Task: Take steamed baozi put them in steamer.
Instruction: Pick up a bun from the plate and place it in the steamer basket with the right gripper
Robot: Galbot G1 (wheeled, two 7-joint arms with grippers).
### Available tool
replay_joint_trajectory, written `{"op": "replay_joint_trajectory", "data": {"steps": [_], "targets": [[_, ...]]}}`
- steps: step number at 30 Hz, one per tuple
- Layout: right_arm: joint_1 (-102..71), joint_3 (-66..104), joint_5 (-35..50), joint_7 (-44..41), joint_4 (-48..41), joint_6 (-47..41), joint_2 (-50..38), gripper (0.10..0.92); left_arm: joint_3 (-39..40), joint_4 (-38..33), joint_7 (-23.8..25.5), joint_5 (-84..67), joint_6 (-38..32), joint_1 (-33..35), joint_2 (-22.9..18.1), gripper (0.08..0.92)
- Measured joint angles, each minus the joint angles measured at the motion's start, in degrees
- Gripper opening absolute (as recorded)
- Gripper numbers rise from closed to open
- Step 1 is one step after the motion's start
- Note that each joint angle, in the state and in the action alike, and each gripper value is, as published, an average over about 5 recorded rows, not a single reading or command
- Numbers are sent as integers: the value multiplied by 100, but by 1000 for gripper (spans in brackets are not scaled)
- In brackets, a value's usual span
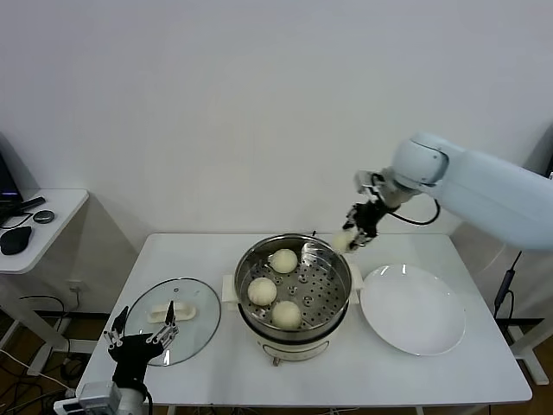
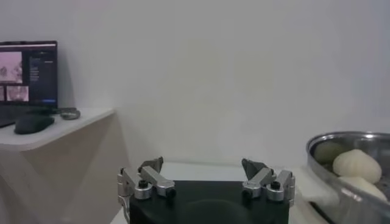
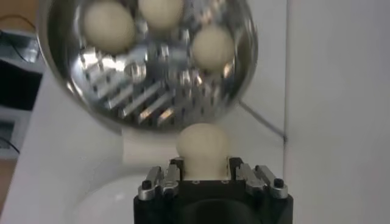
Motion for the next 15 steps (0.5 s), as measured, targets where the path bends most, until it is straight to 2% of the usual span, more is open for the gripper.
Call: {"op": "replay_joint_trajectory", "data": {"steps": [15], "targets": [[309, -1041, 519, 429, 211, -886, 848, 461, -5, -38, 13, -55, 33, -73, -2, 823]]}}
